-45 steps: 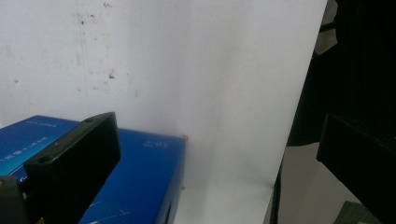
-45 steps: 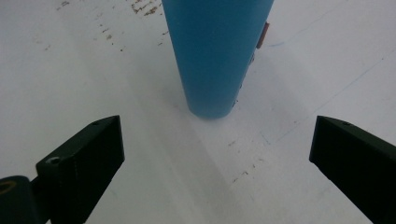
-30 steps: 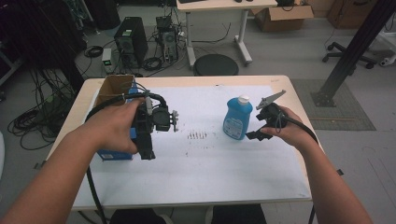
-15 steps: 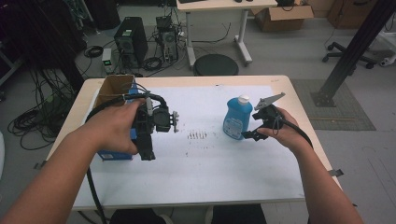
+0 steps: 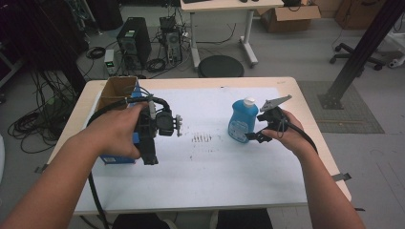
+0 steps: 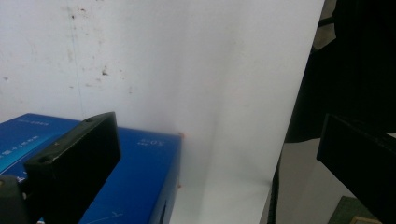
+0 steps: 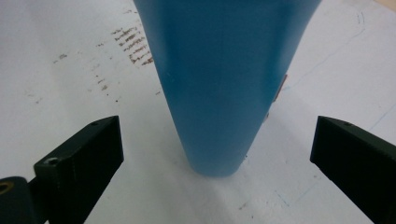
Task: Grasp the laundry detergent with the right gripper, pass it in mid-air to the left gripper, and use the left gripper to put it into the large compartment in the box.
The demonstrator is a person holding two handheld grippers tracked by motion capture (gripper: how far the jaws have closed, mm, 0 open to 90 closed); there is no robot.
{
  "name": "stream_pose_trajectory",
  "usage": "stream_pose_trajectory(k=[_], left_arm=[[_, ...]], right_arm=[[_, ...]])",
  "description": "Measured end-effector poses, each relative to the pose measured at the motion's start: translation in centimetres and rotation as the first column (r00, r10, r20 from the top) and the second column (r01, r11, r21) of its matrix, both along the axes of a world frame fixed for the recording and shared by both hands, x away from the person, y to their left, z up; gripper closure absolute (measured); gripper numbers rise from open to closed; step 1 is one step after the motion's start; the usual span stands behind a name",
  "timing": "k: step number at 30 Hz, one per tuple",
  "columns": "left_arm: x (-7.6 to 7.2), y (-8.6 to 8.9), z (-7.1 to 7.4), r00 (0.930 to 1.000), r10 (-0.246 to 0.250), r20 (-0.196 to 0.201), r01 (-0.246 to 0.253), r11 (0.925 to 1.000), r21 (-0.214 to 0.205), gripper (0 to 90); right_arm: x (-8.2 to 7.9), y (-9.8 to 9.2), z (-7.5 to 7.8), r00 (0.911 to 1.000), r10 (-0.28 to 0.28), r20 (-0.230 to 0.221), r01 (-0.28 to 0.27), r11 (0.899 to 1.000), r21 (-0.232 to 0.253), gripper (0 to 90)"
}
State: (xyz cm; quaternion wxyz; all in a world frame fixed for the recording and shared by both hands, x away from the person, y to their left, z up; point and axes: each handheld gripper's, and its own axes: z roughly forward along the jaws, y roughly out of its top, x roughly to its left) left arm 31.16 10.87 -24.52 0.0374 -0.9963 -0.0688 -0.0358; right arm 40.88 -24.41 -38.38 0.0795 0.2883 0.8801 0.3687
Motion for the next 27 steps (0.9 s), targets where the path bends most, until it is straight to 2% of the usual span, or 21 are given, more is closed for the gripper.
stream_pose_trajectory(k=[13, 15, 27], left_arm=[[-0.2, 0.5, -0.1, 1.0000, 0.009, -0.003, -0.009, 1.0000, 0.002, 0.2], [-0.2, 0.5, -0.2, 1.0000, 0.009, -0.003, -0.009, 1.0000, 0.001, 0.3], [-0.5, 0.9, -0.3, 0.9997, 0.018, -0.015, -0.018, 0.9998, 0.008, 0.3]], right_arm=[[0.2, 0.7, -0.2, 0.9997, -0.001, 0.024, 0.000, 0.999, 0.032, 2.5], [0.2, 0.7, -0.3, 0.9991, 0.004, 0.042, -0.006, 0.998, 0.062, 2.2], [0.5, 1.2, -1.6, 0.9971, -0.024, 0.072, 0.014, 0.990, 0.137, 2.4]])
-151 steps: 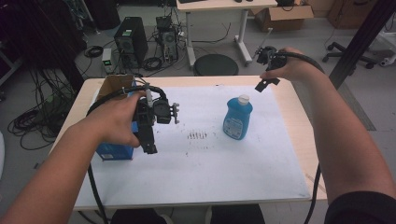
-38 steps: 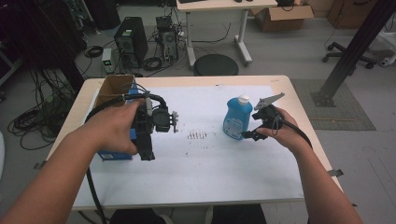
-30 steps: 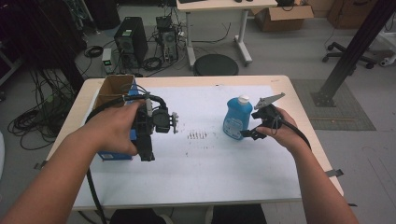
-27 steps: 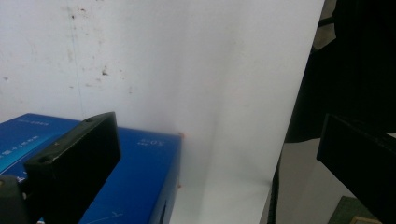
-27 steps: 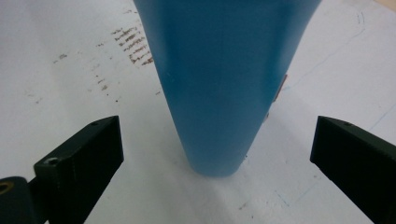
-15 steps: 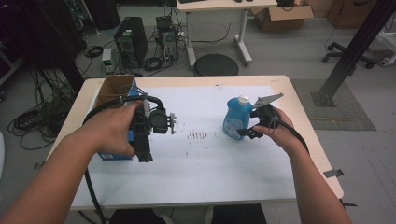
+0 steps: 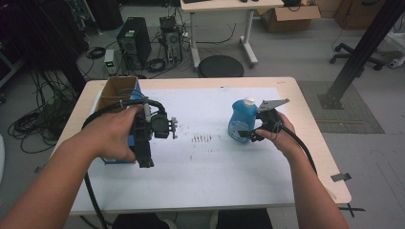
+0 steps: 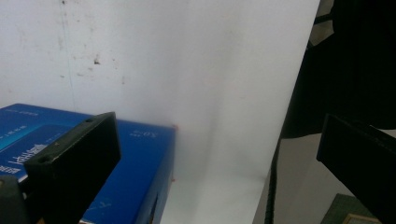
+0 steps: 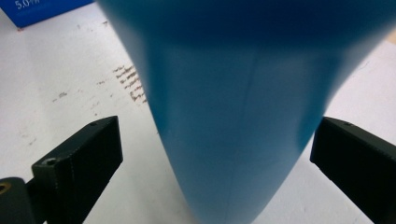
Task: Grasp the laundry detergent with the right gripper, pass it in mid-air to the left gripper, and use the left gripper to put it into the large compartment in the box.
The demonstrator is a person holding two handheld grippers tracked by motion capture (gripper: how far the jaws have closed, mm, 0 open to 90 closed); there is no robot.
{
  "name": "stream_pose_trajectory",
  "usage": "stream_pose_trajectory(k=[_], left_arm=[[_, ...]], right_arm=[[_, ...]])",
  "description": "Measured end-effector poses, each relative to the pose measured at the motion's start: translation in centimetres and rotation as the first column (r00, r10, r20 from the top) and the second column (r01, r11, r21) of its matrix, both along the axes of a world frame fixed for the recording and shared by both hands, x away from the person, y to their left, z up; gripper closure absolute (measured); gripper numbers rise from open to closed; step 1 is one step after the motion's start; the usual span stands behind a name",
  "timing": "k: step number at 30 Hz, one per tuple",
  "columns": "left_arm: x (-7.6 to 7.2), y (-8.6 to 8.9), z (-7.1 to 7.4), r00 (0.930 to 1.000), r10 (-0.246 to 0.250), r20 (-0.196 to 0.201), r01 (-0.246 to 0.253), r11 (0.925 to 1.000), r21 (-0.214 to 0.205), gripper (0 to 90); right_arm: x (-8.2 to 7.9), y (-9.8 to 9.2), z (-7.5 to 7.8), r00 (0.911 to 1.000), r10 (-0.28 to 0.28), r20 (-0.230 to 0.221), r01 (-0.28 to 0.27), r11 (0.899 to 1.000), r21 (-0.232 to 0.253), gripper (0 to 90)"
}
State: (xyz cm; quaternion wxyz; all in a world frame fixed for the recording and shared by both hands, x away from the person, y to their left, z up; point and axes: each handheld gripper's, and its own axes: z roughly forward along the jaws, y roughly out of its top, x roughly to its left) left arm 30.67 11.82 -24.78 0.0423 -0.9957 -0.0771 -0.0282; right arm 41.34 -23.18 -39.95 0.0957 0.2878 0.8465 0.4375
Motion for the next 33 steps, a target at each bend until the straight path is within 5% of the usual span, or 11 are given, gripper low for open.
stream_pose_trajectory(k=[13, 33], left_arm=[[-0.2, -0.4, -0.1, 0.9999, -0.016, -0.002, 0.016, 0.9998, -0.009, 0.3], [-0.3, -0.4, -0.3, 0.9998, -0.018, 0.001, 0.018, 0.9998, -0.011, 0.4]], right_arm=[[0.0, 0.2, -0.5, 0.9995, -0.023, 0.021, 0.022, 0.998, 0.057, 2.7], [-0.1, 0.8, -1.1, 0.9943, -0.098, 0.042, 0.096, 0.995, 0.036, 12.2]])
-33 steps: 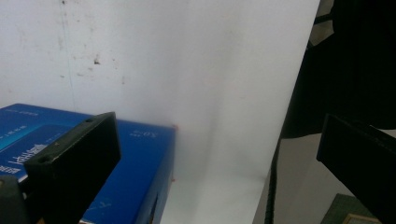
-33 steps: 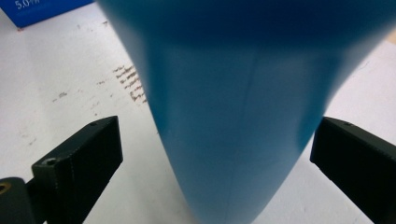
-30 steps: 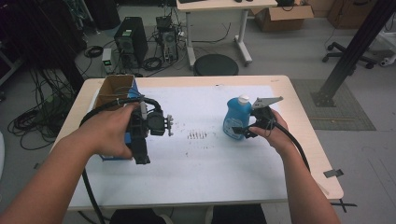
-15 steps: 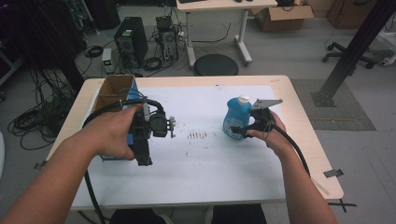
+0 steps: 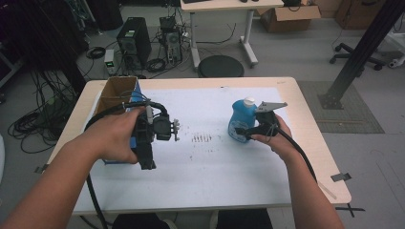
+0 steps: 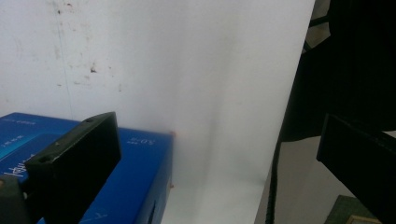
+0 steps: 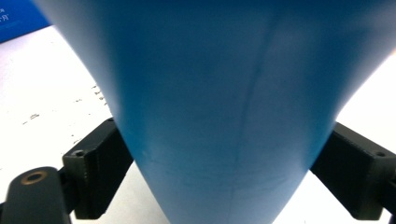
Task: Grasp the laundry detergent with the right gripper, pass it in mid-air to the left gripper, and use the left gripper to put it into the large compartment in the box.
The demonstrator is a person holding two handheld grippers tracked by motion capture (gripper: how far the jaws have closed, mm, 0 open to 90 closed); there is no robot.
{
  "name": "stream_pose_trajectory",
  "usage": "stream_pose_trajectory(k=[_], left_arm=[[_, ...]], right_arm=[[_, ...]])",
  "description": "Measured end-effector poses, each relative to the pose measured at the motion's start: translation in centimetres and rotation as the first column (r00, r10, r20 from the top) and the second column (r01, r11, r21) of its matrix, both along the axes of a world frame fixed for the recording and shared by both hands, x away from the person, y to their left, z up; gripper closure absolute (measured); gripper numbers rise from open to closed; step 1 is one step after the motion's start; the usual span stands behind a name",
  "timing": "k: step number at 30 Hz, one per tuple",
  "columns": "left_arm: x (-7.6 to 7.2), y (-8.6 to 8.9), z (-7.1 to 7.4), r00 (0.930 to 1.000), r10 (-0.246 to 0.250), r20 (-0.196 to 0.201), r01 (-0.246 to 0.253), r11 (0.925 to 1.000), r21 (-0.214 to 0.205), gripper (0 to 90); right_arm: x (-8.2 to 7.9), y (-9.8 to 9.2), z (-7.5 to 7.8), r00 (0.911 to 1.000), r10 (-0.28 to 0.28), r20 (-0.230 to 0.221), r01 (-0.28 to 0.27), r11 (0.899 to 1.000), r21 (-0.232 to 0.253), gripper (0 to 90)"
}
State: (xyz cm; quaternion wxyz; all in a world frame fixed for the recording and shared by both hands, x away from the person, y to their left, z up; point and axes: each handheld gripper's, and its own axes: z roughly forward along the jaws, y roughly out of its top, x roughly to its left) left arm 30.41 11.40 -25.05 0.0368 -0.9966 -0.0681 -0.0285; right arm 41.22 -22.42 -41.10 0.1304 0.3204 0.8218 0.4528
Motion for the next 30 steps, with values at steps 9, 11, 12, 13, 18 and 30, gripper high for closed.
stream_pose_trajectory(k=[9, 11, 12, 13, 18, 30], left_arm=[[-0.07, 0.07, -0.06, 1.0000, 0.004, -0.002, -0.004, 1.0000, -0.002, 0.4], [-0.05, 0.06, -0.09, 1.0000, 0.005, -0.004, -0.005, 1.0000, 0.006, 0.4], [-0.05, 0.07, -0.11, 1.0000, 0.006, -0.003, -0.006, 0.9999, 0.010, 0.4], [-0.04, 0.09, -0.09, 1.0000, 0.005, -0.002, -0.005, 0.9999, 0.012, 0.4], [-0.12, 0.11, 0.06, 1.0000, 0.008, 0.002, -0.008, 0.9999, 0.009, 0.4], [-0.15, 0.14, 0.07, 0.9999, 0.014, 0.009, -0.015, 0.9997, 0.017, 0.4]], right_arm=[[-0.12, 0.07, 0.13, 0.9999, 0.005, 0.013, -0.005, 1.000, 0.004, 17.1], [-0.14, 0.05, 0.14, 0.9999, 0.009, 0.012, -0.009, 1.000, 0.006, 17.7], [-0.17, 0.05, 0.14, 0.9999, 0.009, 0.014, -0.009, 1.000, 0.004, 18.8], [-0.20, 0.07, 0.14, 0.9999, 0.007, 0.015, -0.007, 1.000, 0.003, 19.3], [-0.23, 0.07, 0.11, 0.9997, 0.002, 0.023, -0.002, 1.000, 0.005, 22.4], [-0.30, 0.17, 0.07, 0.9992, 0.008, 0.038, -0.009, 1.000, 0.009, 29.5]])
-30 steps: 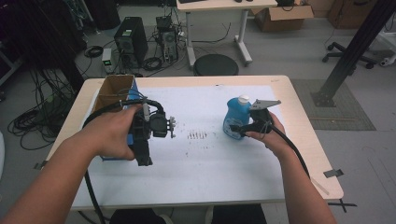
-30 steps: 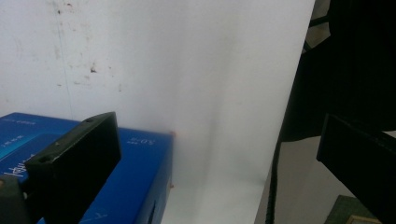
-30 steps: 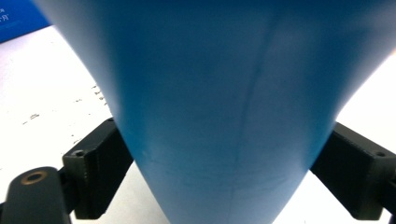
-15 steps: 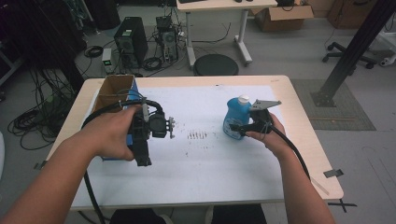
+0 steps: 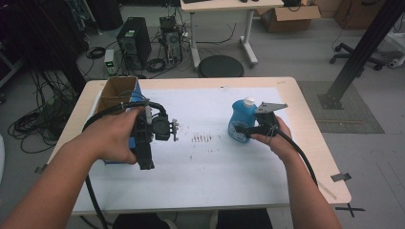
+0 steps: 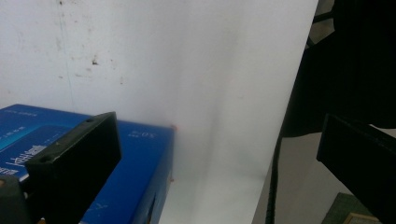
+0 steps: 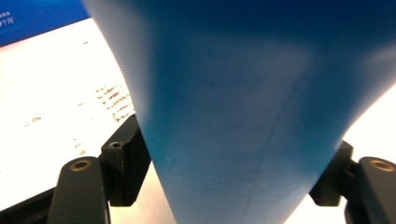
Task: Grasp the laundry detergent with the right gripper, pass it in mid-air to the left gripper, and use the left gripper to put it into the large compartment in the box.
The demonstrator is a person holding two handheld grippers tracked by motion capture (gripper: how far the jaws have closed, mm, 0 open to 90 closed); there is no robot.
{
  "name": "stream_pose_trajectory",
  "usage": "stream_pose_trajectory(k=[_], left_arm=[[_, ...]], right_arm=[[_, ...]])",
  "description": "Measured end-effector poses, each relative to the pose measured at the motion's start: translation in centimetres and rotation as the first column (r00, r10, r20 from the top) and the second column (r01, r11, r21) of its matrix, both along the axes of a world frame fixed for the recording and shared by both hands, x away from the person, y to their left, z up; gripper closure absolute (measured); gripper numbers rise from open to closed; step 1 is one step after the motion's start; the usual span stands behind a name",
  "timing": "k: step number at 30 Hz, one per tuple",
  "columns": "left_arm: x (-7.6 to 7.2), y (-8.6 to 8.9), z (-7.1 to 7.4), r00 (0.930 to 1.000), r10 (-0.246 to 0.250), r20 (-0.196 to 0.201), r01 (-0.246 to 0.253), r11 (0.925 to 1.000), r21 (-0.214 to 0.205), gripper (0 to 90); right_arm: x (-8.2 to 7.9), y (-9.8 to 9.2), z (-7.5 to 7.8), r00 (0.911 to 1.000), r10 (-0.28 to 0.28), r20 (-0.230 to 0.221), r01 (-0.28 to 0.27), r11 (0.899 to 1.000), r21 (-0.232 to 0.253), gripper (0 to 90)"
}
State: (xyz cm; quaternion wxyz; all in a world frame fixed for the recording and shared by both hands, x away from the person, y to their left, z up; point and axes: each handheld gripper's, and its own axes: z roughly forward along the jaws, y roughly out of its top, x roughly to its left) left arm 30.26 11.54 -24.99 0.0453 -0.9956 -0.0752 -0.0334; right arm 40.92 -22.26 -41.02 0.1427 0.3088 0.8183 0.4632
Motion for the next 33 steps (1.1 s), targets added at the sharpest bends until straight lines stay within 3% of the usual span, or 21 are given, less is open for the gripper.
stream_pose_trajectory(k=[13, 24, 33], left_arm=[[0.1, -0.1, -0.1, 1.0000, -0.003, 0.002, 0.003, 0.9999, 0.011, 0.4], [0.1, -0.3, -0.2, 1.0000, -0.007, 0.007, 0.007, 1.0000, 0.001, 0.4], [0.4, -0.5, 0.1, 0.9999, -0.011, 0.012, 0.011, 0.9999, -0.002, 0.4]], right_arm=[[0.0, 0.1, -0.3, 0.9998, -0.009, 0.017, 0.009, 1.000, 0.003, 42.1], [0.1, -0.1, -0.3, 0.9999, 0.003, 0.016, -0.003, 1.000, 0.009, 45.6], [-0.2, -0.3, 0.9, 0.9992, 0.040, 0.004, -0.040, 0.999, 0.008, 46.3]])
